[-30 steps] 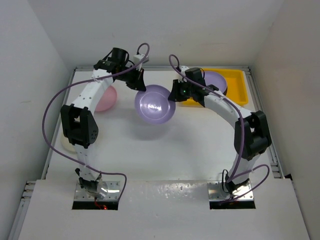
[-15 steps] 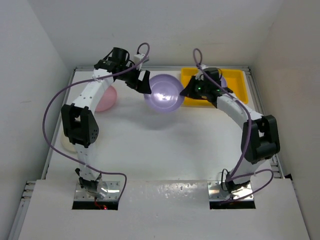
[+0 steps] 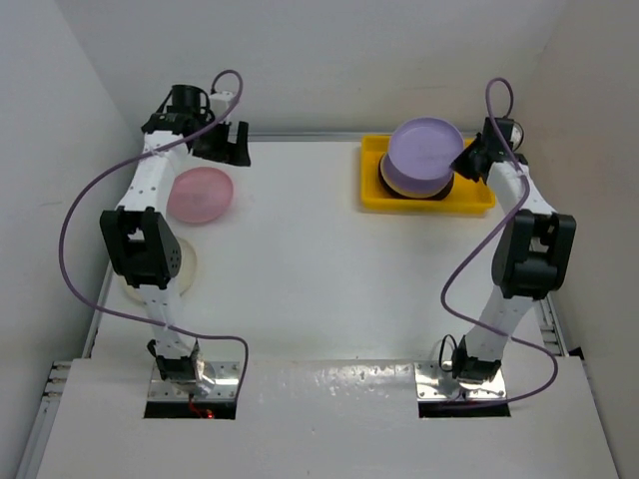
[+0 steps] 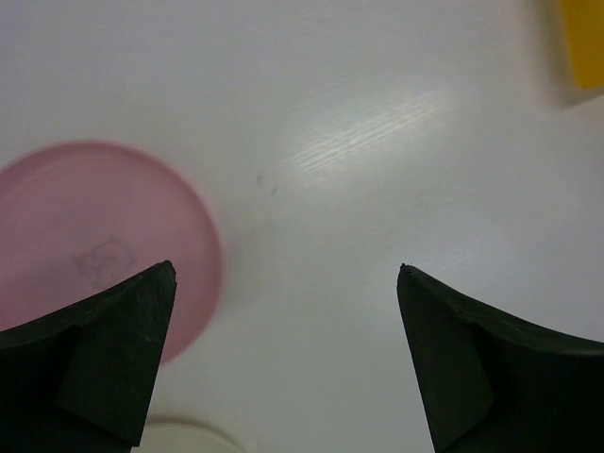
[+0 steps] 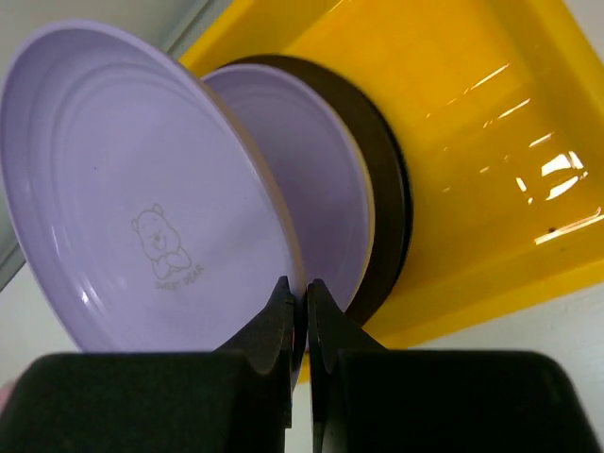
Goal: Place the plates into the plastic bin on the countertop
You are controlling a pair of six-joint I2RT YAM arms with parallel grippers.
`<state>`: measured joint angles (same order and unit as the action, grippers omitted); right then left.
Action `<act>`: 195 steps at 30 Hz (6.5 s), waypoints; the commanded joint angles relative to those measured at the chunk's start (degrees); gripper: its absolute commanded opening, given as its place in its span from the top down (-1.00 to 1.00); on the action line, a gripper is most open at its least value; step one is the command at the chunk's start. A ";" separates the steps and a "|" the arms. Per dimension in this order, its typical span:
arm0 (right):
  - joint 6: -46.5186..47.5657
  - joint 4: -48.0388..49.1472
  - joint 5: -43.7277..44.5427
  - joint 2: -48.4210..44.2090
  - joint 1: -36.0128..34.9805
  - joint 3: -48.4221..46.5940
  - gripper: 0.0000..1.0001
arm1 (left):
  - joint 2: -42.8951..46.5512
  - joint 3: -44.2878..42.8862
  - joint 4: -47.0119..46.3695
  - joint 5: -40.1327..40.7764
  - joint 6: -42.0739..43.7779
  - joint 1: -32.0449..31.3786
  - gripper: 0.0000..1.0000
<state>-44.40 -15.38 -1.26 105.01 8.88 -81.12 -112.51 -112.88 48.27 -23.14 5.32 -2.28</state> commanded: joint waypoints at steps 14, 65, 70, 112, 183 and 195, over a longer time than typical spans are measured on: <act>9.06 -16.35 5.47 18.39 -1.85 -22.94 -0.41 | -8.78 -1.11 -1.16 17.59 -0.93 21.17 -1.00; 18.74 2.37 2.13 2.12 -37.36 -6.24 0.86 | 1.06 -0.76 2.35 -12.55 5.84 -6.24 1.00; 16.90 0.35 2.93 1.26 -34.56 -7.91 1.00 | 0.45 -1.81 3.06 -10.10 5.84 -6.24 -0.20; 16.09 -18.11 9.07 0.92 -4.22 -14.86 -0.43 | 2.39 40.37 -2.66 18.92 17.18 38.49 -0.26; 3.53 -15.65 0.28 11.89 -0.10 -16.10 -0.42 | 3.52 3.28 5.96 -9.30 6.27 2.28 -1.00; 14.09 -12.74 14.51 -31.04 -0.10 15.68 -1.00 | 8.70 8.72 5.96 -0.34 9.08 2.28 -1.00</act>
<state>-33.32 -28.82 7.18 86.56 8.75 -72.64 -109.08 -106.41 54.15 -27.00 12.19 -0.62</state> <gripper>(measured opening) 0.995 0.997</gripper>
